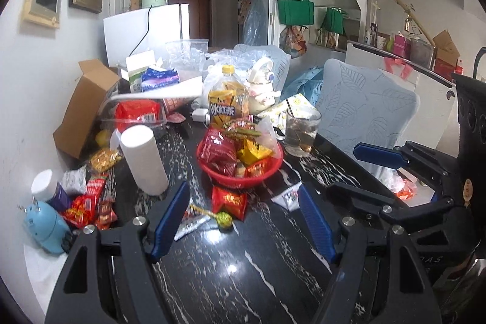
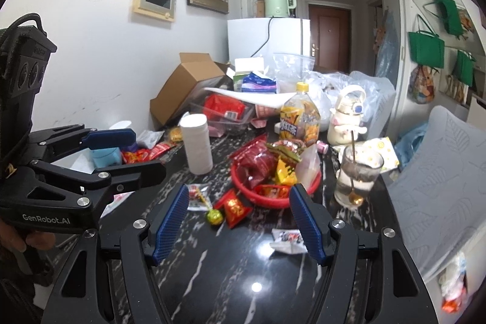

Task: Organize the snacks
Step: 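Withdraw both open grippers from the basket back over the table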

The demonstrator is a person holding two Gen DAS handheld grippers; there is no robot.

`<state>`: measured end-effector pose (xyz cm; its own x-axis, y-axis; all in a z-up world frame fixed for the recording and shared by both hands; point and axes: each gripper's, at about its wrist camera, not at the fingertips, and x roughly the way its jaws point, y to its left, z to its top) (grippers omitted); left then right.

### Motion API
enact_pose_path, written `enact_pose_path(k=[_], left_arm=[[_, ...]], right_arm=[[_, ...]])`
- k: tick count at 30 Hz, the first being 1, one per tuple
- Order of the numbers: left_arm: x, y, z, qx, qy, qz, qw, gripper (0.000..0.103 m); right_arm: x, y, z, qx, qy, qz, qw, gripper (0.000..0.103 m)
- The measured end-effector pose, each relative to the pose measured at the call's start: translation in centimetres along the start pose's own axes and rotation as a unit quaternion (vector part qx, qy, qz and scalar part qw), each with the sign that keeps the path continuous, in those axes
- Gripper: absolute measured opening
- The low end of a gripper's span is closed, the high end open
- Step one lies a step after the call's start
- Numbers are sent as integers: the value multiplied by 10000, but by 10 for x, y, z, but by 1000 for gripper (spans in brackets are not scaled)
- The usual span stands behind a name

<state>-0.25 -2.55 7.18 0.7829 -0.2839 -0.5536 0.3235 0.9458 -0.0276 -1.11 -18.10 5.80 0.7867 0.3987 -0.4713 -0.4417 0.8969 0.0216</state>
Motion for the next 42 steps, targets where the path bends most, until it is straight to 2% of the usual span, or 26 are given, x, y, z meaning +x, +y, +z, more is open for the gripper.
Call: enact_pose_path(k=[9, 18, 23, 42], left_arm=[[3, 10, -32, -156, 281, 58, 9995, 73], [25, 29, -52, -507, 604, -57, 9969, 73], [42, 42, -55, -667, 763, -19, 9948, 73], [125, 91, -49, -946, 1311, 255, 9865, 73]], right_arm=[[10, 14, -26, 121, 274, 209, 9993, 69], [42, 16, -43, 270, 698, 415, 9963, 69], [63, 12, -46, 357, 891, 534, 9939, 69], [153, -11, -35, 320, 1445, 539, 9875, 69]])
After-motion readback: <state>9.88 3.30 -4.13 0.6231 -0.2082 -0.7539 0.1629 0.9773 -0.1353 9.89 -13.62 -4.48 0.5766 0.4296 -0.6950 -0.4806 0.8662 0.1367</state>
